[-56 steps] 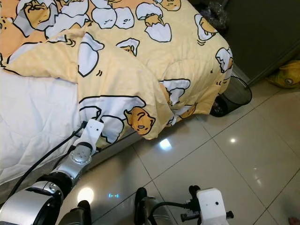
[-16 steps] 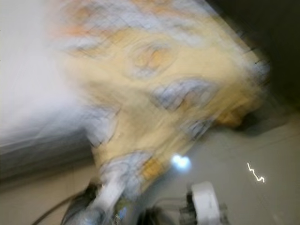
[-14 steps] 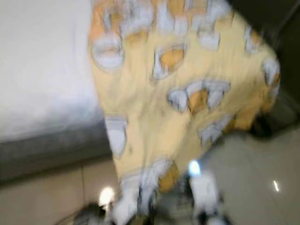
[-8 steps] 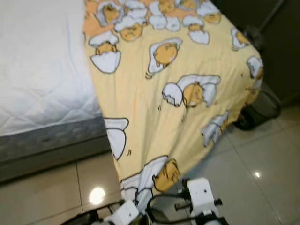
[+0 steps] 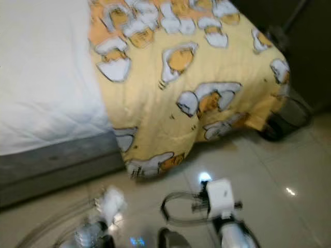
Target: Clean up the room
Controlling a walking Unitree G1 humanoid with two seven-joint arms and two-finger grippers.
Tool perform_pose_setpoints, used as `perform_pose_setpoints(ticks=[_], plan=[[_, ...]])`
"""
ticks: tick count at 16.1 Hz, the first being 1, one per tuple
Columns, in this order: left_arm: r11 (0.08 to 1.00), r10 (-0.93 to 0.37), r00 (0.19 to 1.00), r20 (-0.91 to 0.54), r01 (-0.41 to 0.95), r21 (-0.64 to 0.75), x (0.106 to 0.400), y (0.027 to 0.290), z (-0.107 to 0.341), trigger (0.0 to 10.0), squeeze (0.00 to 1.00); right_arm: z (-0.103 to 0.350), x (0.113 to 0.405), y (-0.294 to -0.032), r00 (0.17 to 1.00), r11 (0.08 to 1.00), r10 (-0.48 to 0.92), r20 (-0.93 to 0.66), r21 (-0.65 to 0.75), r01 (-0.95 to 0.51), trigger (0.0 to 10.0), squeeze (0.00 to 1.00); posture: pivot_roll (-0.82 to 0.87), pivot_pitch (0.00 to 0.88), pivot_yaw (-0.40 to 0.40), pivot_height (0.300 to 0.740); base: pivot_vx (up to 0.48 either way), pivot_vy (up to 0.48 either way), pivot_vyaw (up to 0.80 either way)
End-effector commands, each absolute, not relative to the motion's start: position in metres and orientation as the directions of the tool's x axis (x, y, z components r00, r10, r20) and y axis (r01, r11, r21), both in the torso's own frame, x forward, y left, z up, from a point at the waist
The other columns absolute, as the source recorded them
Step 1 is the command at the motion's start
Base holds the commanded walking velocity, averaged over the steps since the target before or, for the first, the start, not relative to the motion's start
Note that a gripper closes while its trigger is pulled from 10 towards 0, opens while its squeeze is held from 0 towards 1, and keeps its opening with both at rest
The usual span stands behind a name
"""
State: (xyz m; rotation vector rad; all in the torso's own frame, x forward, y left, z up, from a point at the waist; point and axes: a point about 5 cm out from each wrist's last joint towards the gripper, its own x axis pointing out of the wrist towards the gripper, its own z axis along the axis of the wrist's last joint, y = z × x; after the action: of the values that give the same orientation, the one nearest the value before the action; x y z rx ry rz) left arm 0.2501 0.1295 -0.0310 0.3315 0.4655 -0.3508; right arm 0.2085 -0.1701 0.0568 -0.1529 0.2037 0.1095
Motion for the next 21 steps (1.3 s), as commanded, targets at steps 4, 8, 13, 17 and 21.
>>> perform_pose_setpoints(ticks=[4, 8, 13, 17, 21], plan=[[0.986, -0.162, 0.983, -0.081, 0.164, 0.013, 0.318, 0.131, 0.062, 10.0, 0.0, 0.07, 0.253, -0.187, 0.995, 0.997, -0.019, -0.102, -0.081, 0.01, 10.0, 0.0, 0.07, 0.0, -0.003, 0.74, 0.0, -0.12, 0.0], [0.999, -0.017, 0.992, -0.125, 0.013, -0.032, 0.338, 0.132, 0.071, 10.0, 0.0, 0.073, 0.287, -0.183, 0.997, 0.997, -0.027, -0.075, -0.076, 0.021, 10.0, 0.0, 0.09, 0.0, 0.019, 0.74, 0.0, -0.478, 0.62], [1.0, 0.005, 0.986, -0.169, -0.007, -0.012, 0.337, 0.138, 0.064, 10.0, 0.0, 0.066, 0.288, -0.187, 0.997, 0.997, -0.041, -0.073, -0.067, 0.036, 10.0, 0.0, 0.07, 0.0, 0.025, 0.74, 0.0, -0.472, 0.54], [0.997, -0.048, 0.988, -0.149, 0.056, 0.045, 0.343, 0.135, 0.071, 10.0, 0.0, 0.06, 0.286, -0.19, 0.995, 0.996, -0.06, -0.075, -0.069, 0.055, 10.0, 0.0, 0.07, 0.0, 0.037, 0.74, 0.0, -0.472, 0.53], [0.998, -0.043, 0.982, -0.183, 0.051, 0.041, 0.341, 0.136, 0.064, 10.0, 0.0, 0.056, 0.283, -0.184, 0.996, 0.998, -0.045, -0.081, -0.055, 0.041, 10.0, 0.0, 0.06, 0.0, 0.048, 0.74, 0.0, -0.115, 0.51]])
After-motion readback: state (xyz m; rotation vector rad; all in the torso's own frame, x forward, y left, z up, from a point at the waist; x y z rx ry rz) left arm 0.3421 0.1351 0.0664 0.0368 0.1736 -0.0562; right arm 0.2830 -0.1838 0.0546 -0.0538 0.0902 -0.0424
